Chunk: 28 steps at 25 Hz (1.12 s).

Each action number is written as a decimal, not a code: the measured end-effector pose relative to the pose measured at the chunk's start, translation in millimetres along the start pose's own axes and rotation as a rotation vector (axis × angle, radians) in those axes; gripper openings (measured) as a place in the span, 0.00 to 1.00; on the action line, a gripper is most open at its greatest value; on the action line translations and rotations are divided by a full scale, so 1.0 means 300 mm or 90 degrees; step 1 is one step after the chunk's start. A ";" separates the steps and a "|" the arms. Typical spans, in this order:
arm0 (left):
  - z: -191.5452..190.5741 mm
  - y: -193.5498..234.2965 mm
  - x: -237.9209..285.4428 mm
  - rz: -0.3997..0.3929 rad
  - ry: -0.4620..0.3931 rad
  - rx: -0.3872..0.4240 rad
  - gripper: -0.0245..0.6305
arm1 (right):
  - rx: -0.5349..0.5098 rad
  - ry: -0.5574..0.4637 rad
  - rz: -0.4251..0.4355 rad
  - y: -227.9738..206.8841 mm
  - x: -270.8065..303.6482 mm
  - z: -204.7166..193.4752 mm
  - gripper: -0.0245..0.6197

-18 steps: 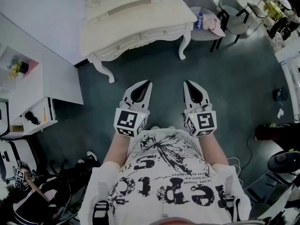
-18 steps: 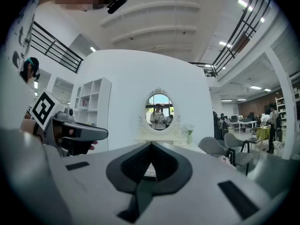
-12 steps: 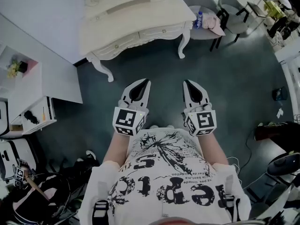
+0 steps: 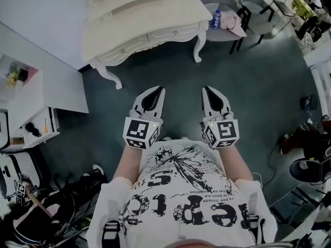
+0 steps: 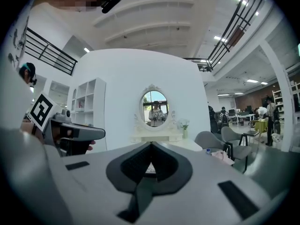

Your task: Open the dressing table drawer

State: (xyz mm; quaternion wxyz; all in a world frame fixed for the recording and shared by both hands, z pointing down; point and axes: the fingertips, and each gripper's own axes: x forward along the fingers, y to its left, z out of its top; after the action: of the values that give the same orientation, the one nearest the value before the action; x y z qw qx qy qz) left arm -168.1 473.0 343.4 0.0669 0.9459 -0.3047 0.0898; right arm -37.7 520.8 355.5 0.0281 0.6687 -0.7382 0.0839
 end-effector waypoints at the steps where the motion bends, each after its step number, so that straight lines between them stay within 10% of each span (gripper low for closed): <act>1: -0.005 -0.009 0.014 0.001 0.001 -0.002 0.07 | 0.000 0.003 0.001 -0.019 -0.001 -0.005 0.06; 14: -0.062 0.008 0.224 -0.007 0.020 -0.007 0.07 | 0.001 0.016 -0.014 -0.211 0.143 -0.042 0.06; 28: 0.132 0.589 0.632 -0.032 0.000 0.004 0.07 | -0.025 0.003 -0.025 -0.240 0.819 0.099 0.06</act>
State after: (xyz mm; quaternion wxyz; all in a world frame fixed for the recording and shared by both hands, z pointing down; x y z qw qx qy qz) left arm -115.6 216.6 357.3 0.0660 0.9534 -0.2804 0.0895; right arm 10.4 268.0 370.2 0.0442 0.6820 -0.7266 0.0703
